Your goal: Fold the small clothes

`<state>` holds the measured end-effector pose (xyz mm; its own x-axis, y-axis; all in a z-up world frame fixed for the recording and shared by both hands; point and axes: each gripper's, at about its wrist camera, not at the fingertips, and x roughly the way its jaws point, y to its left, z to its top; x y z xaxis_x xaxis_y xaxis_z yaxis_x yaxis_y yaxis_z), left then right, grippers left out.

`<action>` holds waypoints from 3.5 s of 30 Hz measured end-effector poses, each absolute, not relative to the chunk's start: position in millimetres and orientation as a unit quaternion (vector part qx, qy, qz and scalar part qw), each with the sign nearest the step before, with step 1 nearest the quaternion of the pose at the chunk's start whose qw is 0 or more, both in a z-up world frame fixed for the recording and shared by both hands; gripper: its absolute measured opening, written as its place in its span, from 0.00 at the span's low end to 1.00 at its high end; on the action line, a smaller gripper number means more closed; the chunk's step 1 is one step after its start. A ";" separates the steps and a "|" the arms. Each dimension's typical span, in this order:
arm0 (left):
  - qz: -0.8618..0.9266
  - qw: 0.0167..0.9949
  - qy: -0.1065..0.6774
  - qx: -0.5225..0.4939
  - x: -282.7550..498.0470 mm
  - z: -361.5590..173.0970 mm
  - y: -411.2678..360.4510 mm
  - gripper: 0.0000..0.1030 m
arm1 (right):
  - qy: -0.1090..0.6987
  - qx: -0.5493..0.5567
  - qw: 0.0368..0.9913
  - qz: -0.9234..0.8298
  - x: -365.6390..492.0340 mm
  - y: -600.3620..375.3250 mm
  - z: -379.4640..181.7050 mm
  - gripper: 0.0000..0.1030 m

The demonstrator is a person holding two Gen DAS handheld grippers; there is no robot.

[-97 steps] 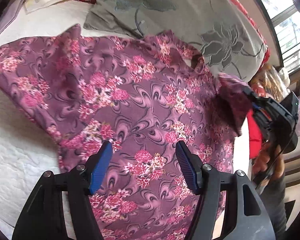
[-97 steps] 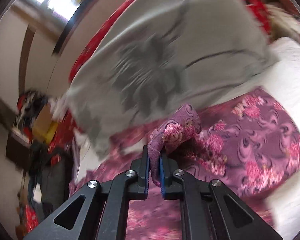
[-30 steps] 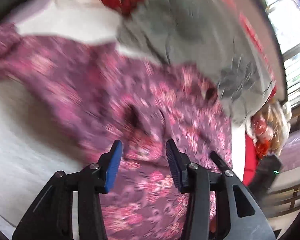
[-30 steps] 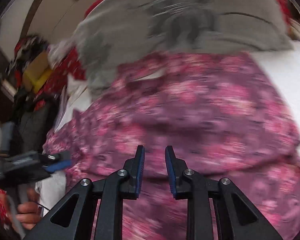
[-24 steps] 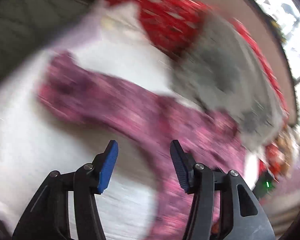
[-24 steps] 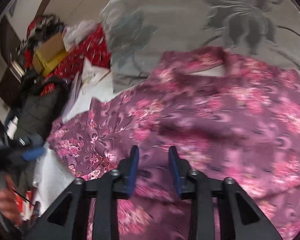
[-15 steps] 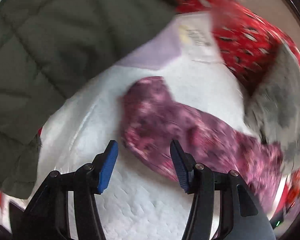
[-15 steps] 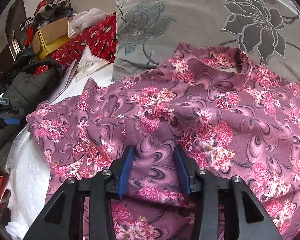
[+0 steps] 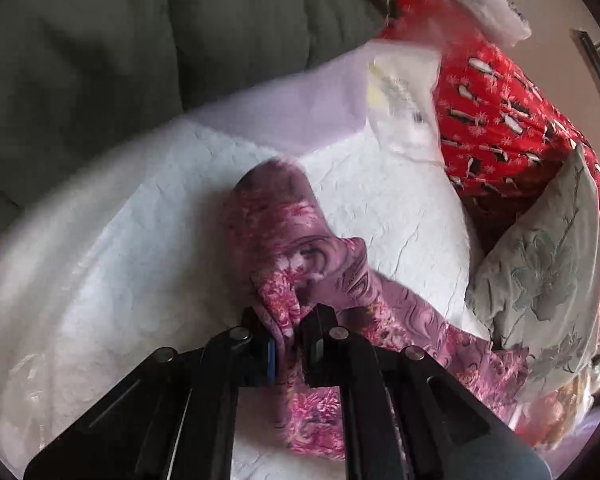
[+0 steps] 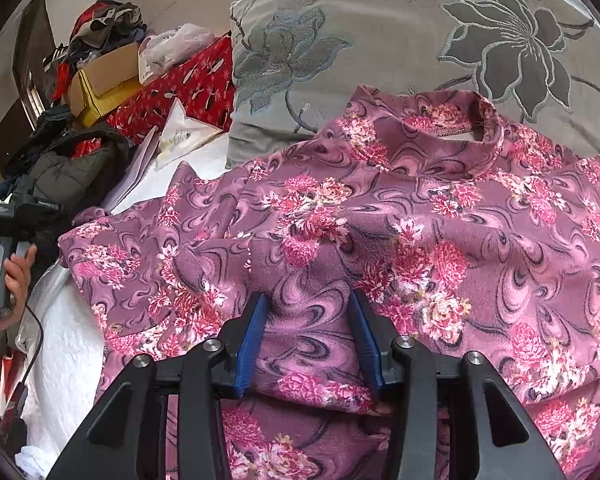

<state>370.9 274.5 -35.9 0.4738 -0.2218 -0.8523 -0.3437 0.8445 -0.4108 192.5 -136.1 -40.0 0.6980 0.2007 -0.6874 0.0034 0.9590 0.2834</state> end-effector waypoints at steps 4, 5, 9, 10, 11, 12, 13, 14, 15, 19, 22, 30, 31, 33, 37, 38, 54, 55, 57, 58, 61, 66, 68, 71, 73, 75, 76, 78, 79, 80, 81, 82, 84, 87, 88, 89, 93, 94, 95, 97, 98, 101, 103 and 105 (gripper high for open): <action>0.045 0.851 0.464 -0.242 349.6 3.3 275.2 0.06 | 0.384 0.135 0.912 0.055 191.3 -136.9 -38.9 0.44; 0.046 0.859 0.454 -0.231 343.5 12.1 275.4 0.06 | 0.384 0.136 0.912 0.056 191.4 -137.4 -38.8 0.44; 0.059 0.876 0.444 -0.178 326.6 33.9 270.3 0.06 | 0.386 0.133 0.911 0.055 192.6 -136.7 -38.2 0.45; 0.061 0.875 0.448 -0.174 324.3 35.0 269.2 0.06 | 0.387 0.133 0.911 0.057 193.2 -136.5 -37.8 0.49; 0.063 0.874 0.450 -0.173 323.3 35.9 267.4 0.06 | 0.389 0.132 0.909 0.061 194.5 -135.5 -37.1 0.54; 0.063 0.872 0.452 -0.176 320.7 38.5 265.1 0.06 | 0.395 0.126 0.908 0.065 196.2 -133.4 -35.7 0.54; 0.061 0.872 0.452 -0.179 318.3 42.1 262.2 0.06 | 0.406 0.114 0.905 0.061 198.8 -130.0 -32.7 0.54; 0.057 0.872 0.451 -0.182 314.7 46.0 259.8 0.06 | 0.414 0.107 0.902 0.059 200.4 -127.7 -30.8 0.54; 0.052 0.873 0.449 -0.183 311.6 50.3 256.2 0.06 | 0.425 0.099 0.898 0.057 202.5 -126.0 -27.9 0.54; 0.032 0.884 0.435 -0.167 304.1 66.8 230.8 0.06 | 0.437 0.114 0.891 0.048 198.4 -142.1 -13.1 0.56; 0.014 0.886 0.432 -0.169 301.8 73.5 211.1 0.06 | 0.434 0.116 0.893 0.021 190.0 -170.3 -6.1 0.60; -0.033 0.888 0.431 -0.155 284.6 90.2 138.8 0.06 | 0.460 0.052 0.882 -0.084 162.3 -264.8 -6.2 0.62; -0.043 0.888 0.433 -0.150 282.2 91.5 124.7 0.06 | 0.463 0.042 0.881 -0.093 156.7 -274.7 -8.1 0.62; -0.058 0.888 0.435 -0.138 277.1 92.9 98.7 0.06 | 0.463 0.027 0.880 -0.108 144.1 -291.3 -12.8 0.63; -0.088 0.886 0.443 -0.107 268.1 92.4 40.9 0.06 | 0.462 0.041 0.880 -0.102 115.8 -315.5 -34.3 0.68; -0.095 0.885 0.446 -0.100 266.2 91.8 27.9 0.06 | 0.455 0.040 0.884 -0.098 112.0 -314.9 -37.0 0.72; -0.152 0.830 0.534 0.063 227.5 -6.6 -167.4 0.11 | 0.421 0.070 0.899 -0.103 96.3 -323.2 -56.5 0.99; -0.149 0.823 0.544 0.073 225.6 -16.5 -174.0 0.18 | 0.421 0.070 0.899 -0.103 96.9 -322.9 -56.6 0.99; -0.145 0.809 0.562 0.093 220.9 -34.3 -181.3 0.34 | 0.420 0.070 0.899 -0.103 92.7 -324.0 -56.2 0.99; -0.146 0.807 0.564 0.098 216.9 -38.3 -182.0 0.35 | 0.420 0.070 0.899 -0.103 93.0 -323.9 -56.2 0.99; -0.170 0.807 0.557 0.100 204.3 -28.7 -172.8 0.40 | 0.421 0.070 0.899 -0.103 94.0 -323.5 -56.1 0.99; -0.212 0.804 0.554 -0.028 180.3 0.3 -86.1 0.52 | 0.445 0.067 0.887 -0.104 96.1 -324.6 -48.7 0.95; -0.198 0.810 0.546 -0.077 177.5 1.5 -48.2 0.54 | 0.440 0.074 0.888 -0.113 96.4 -324.2 -36.8 0.92; -0.164 0.806 0.552 -0.136 186.3 -9.4 -0.1 0.54 | 0.403 0.112 0.904 -0.086 98.0 -315.9 -6.1 0.94; -0.139 0.794 0.565 -0.178 193.6 -24.1 22.8 0.54 | 0.385 0.135 0.911 -0.057 109.2 -299.3 16.4 0.93; -0.132 0.780 0.572 -0.216 198.1 -36.5 39.7 0.54 | 0.378 0.141 0.915 -0.031 122.8 -278.1 32.3 0.94; -0.129 0.772 0.576 -0.234 200.7 -43.1 45.0 0.54 | 0.377 0.136 0.916 -0.016 131.6 -262.3 39.5 0.94; -0.130 0.760 0.581 -0.262 201.9 -53.5 53.6 0.54 | 0.383 0.110 0.917 -0.001 147.2 -230.2 46.8 0.94; -0.131 0.758 0.580 -0.269 201.8 -54.7 53.9 0.54 | 0.386 0.096 0.918 -0.002 152.2 -217.2 47.5 0.94; -0.133 0.758 0.578 -0.273 202.1 -55.0 54.4 0.54 | 0.392 0.075 0.917 -0.003 160.3 -199.0 45.7 0.94; -0.134 0.758 0.577 -0.274 201.9 -54.6 54.8 0.54 | 0.399 0.063 0.915 -0.004 166.6 -187.9 42.4 0.94; -0.135 0.758 0.577 -0.272 201.7 -54.7 54.1 0.54 | 0.407 0.051 0.912 -0.005 172.1 -175.7 37.3 0.94; -0.137 0.758 0.577 -0.270 200.8 -55.5 53.3 0.54 | 0.426 0.020 0.905 -0.018 183.8 -155.3 23.9 0.91; -0.142 0.757 0.578 -0.270 202.6 -57.6 55.7 0.54 | 0.428 -0.006 0.904 -0.020 188.6 -152.1 12.6 0.35; -0.144 0.757 0.578 -0.268 204.4 -57.9 54.0 0.54 | 0.429 0.013 0.903 -0.012 186.8 -160.5 13.2 0.16; -0.145 0.757 0.579 -0.267 205.1 -58.2 52.6 0.54 | 0.427 0.032 0.904 -0.012 183.6 -169.7 14.1 0.16; -0.143 0.760 0.577 -0.261 205.5 -60.4 51.1 0.54 | 0.405 0.123 0.905 -0.038 159.1 -239.4 21.4 0.15; -0.143 0.762 0.577 -0.258 205.2 -60.4 50.2 0.54 | 0.412 0.142 0.899 -0.047 154.0 -258.7 17.5 0.15; -0.144 0.762 0.577 -0.257 204.0 -59.6 49.8 0.54 | 0.422 0.162 0.890 -0.059 149.2 -276.5 12.3 0.15; -0.149 0.758 0.578 -0.263 201.2 -58.0 50.8 0.54 | 0.440 0.228 0.865 -0.078 134.9 -316.1 -1.3 0.24; -0.153 0.755 0.578 -0.269 199.7 -56.5 51.6 0.54 | 0.440 0.266 0.854 -0.078 126.0 -329.5 -6.1 0.25; -0.175 0.747 0.570 -0.294 196.0 -49.8 51.4 0.54 | 0.399 0.391 0.825 -0.082 95.8 -368.2 -16.1 0.58; -0.188 0.746 0.561 -0.306 197.4 -44.3 49.0 0.54 | 0.363 0.446 0.814 -0.083 85.1 -383.2 -21.5 0.66; -0.196 0.747 0.553 -0.313 203.6 -38.7 43.7 0.54 | 0.353 0.468 0.807 -0.071 89.4 -386.8 -26.4 0.66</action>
<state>203.6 43.7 -38.7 0.3119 -0.6389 -0.7033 -0.0530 0.7274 -0.6842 89.4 -386.8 -26.4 0.7404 0.2159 -0.6365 0.4448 0.5526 0.7049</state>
